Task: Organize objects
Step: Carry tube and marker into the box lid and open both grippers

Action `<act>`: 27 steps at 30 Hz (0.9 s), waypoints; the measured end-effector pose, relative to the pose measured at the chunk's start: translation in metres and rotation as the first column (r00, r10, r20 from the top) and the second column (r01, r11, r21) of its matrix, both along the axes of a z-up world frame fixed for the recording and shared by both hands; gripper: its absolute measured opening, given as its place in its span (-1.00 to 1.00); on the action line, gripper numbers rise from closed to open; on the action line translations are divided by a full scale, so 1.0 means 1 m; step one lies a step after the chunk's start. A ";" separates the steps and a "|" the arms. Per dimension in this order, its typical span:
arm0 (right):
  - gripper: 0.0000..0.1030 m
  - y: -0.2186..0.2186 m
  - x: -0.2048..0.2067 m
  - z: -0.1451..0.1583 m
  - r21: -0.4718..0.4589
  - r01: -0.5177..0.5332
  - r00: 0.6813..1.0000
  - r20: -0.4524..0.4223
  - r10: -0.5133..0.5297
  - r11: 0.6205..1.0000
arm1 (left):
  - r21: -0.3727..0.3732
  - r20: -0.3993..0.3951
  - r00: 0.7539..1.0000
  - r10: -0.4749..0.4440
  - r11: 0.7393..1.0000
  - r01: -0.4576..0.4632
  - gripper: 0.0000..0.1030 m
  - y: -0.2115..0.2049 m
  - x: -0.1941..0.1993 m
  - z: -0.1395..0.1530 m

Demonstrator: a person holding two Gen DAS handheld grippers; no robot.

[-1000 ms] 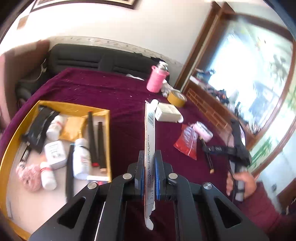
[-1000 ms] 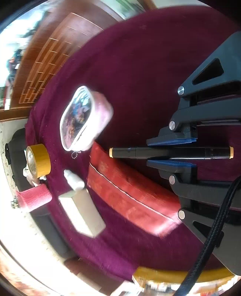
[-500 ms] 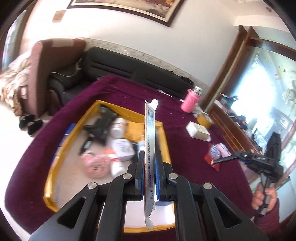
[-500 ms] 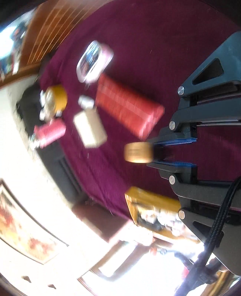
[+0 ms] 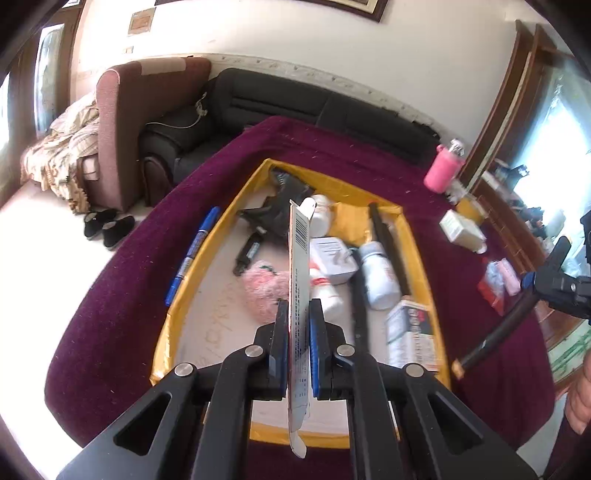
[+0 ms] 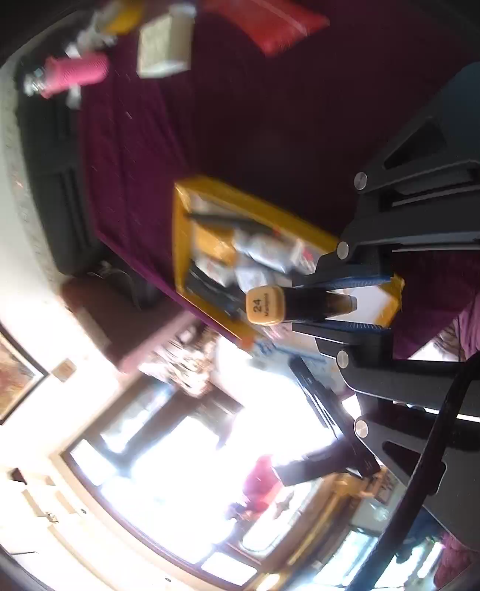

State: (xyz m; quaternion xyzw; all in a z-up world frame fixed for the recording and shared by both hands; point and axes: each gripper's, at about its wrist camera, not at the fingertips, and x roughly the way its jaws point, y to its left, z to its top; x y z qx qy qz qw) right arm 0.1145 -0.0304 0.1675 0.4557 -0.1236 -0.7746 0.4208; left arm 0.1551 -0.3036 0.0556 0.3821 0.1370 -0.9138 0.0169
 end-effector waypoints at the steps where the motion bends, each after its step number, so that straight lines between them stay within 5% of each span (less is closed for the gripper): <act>1: -0.75 -0.017 -0.003 -0.009 0.012 -0.028 0.999 0.029 0.027 1.000 | -0.027 0.013 1.000 0.009 1.000 -0.009 -0.87 -0.002 -0.004 -0.001; 6: -0.75 -0.071 -0.022 -0.052 0.072 -0.082 0.989 0.131 0.073 0.994 | -0.127 0.089 0.994 0.066 0.990 -0.054 -0.87 -0.019 -0.019 -0.016; 14: -0.72 -0.126 -0.051 -0.104 0.128 -0.086 0.964 0.262 0.050 0.988 | -0.146 0.119 0.990 0.079 0.987 -0.062 -0.85 -0.026 -0.025 -0.032; 22: -0.73 -0.135 -0.045 -0.114 0.282 -0.057 0.976 0.216 -0.005 0.958 | -0.131 0.082 0.991 0.104 0.987 -0.093 -0.76 -0.029 -0.023 -0.029; 25: -0.72 -0.139 -0.044 -0.115 0.318 -0.049 0.978 0.208 -0.019 0.947 | -0.138 0.063 0.990 0.123 0.984 -0.113 -0.55 -0.028 -0.020 -0.023; 27: -0.64 -0.142 -0.041 -0.115 0.340 -0.056 0.981 0.193 -0.012 0.939 | -0.119 0.041 0.993 0.109 0.987 -0.103 -0.22 -0.026 -0.017 -0.018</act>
